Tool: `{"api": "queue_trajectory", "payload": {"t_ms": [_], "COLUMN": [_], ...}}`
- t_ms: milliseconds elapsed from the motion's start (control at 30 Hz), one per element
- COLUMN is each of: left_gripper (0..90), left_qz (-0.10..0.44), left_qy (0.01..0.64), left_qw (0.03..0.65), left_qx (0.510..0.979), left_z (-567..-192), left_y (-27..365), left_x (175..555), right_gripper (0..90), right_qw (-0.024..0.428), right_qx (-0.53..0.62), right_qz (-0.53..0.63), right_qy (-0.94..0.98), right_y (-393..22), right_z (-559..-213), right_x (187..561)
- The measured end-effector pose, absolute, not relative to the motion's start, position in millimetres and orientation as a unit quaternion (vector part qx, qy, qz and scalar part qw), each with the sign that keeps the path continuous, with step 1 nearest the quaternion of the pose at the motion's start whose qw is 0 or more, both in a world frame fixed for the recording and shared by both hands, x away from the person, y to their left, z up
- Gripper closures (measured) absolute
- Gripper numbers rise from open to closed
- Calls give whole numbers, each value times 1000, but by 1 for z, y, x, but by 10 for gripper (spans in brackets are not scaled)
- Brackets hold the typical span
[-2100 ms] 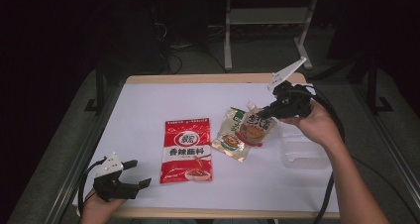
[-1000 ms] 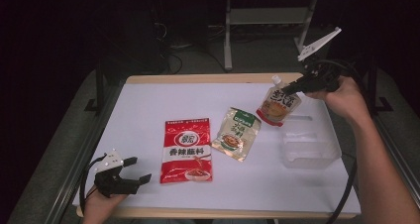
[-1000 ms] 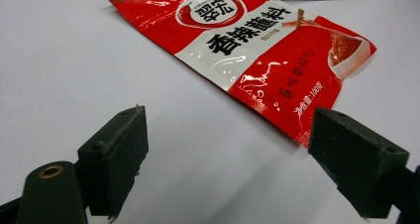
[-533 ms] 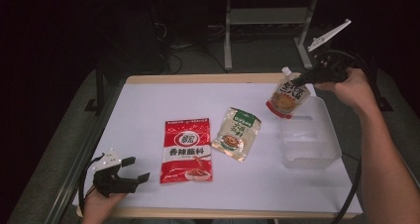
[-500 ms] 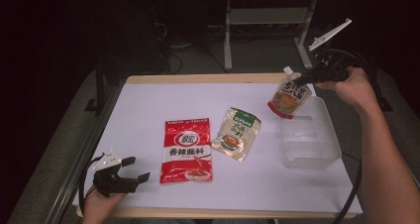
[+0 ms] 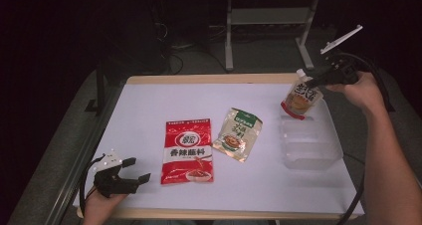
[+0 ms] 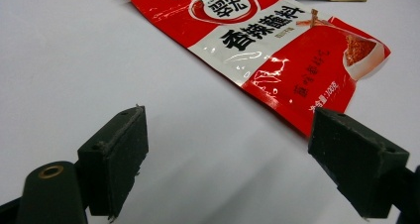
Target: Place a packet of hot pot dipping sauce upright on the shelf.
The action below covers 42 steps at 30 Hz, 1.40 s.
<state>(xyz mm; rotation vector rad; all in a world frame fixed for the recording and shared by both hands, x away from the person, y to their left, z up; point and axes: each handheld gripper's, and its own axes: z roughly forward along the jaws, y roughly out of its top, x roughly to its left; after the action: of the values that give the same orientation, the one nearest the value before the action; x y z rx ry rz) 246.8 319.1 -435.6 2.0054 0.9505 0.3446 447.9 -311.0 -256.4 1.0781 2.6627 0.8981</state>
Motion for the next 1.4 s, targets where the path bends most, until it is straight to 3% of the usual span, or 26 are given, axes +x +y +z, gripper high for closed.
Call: {"api": "queue_trajectory", "payload": {"t_ms": [667, 1033, 1400], "left_gripper": [155, 155, 155], "left_qz": [135, 130, 130], "left_qy": [385, 378, 373], "left_qw": [432, 431, 429], "left_qx": [804, 809, 812], "left_z": [-437, -439, -438], "left_y": [319, 315, 314], "left_x": [248, 249, 249], "right_gripper": [858, 715, 655], "right_qw": [38, 60, 63], "right_qx": [389, 403, 401], "right_qz": [273, 279, 266], "right_qy": [879, 870, 874], "right_y": [-320, -324, -319], "right_z": [-304, -301, -301], "right_x": [458, 454, 447]}}
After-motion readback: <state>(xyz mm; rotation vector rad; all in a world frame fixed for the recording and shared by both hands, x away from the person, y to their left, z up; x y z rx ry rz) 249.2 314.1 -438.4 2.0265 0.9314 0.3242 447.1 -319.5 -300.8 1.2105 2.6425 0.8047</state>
